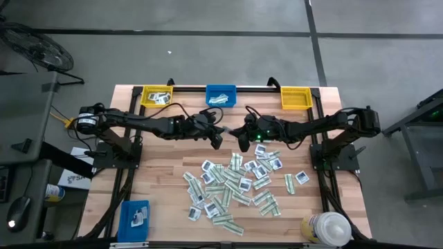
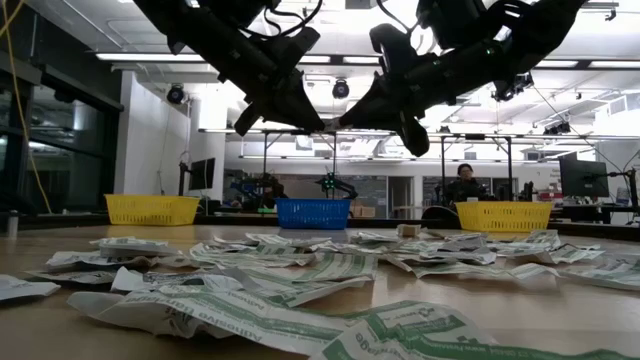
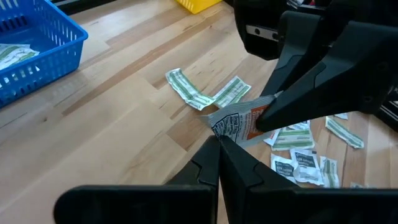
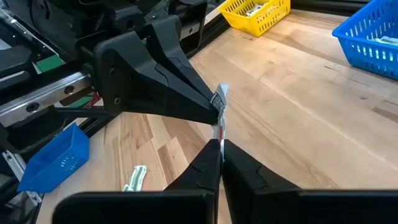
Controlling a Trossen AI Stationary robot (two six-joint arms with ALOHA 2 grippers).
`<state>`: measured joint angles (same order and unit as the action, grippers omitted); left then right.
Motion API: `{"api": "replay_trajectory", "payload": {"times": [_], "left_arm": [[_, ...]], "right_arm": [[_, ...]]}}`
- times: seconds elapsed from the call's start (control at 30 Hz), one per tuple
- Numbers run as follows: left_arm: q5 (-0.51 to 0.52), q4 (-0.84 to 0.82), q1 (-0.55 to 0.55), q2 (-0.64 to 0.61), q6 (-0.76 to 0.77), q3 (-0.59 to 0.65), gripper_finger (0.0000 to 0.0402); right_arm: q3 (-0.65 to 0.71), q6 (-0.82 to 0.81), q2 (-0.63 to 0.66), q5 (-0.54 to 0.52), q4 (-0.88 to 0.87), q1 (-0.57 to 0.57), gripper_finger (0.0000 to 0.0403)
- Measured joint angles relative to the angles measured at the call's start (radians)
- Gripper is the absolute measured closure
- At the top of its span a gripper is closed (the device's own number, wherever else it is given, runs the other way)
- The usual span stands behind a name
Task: Pick & Place First Aid Supplies
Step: Put the orange ointment pack into the right yellow bin
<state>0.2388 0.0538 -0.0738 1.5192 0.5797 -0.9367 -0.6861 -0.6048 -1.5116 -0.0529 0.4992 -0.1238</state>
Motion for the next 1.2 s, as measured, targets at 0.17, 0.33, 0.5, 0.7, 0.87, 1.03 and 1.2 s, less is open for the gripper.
{"api": "replay_trajectory", "payload": {"times": [0.17,0.33,0.5,0.7,0.87,1.03,1.2], "left_arm": [[-0.001,-0.001,0.000,0.000,-0.003,0.000,0.0401],[-0.002,-0.002,0.000,0.000,-0.055,0.000,0.0382],[-0.001,-0.048,-0.011,-0.025,-0.079,0.000,0.0326],[0.005,-0.212,-0.046,-0.110,-0.079,0.000,0.0264],[0.035,-0.323,-0.052,-0.180,-0.079,0.000,0.0253],[0.066,-0.389,-0.050,-0.227,-0.079,0.000,0.0253],[0.067,-0.441,-0.051,-0.234,-0.085,0.000,0.0253]], "right_arm": [[0.000,-0.007,0.000,-0.002,0.000,0.000,0.0401],[0.000,-0.015,0.000,-0.022,-0.002,-0.001,0.0402],[-0.001,-0.023,0.013,-0.067,-0.070,-0.005,0.0402],[-0.001,-0.027,0.132,-0.161,-0.272,-0.041,0.0402],[-0.001,-0.093,0.281,-0.299,-0.562,-0.103,0.0403],[-0.001,-0.208,0.409,-0.411,-0.837,-0.185,0.0403],[-0.001,-0.330,0.475,-0.495,-1.013,-0.280,0.0403]]}}
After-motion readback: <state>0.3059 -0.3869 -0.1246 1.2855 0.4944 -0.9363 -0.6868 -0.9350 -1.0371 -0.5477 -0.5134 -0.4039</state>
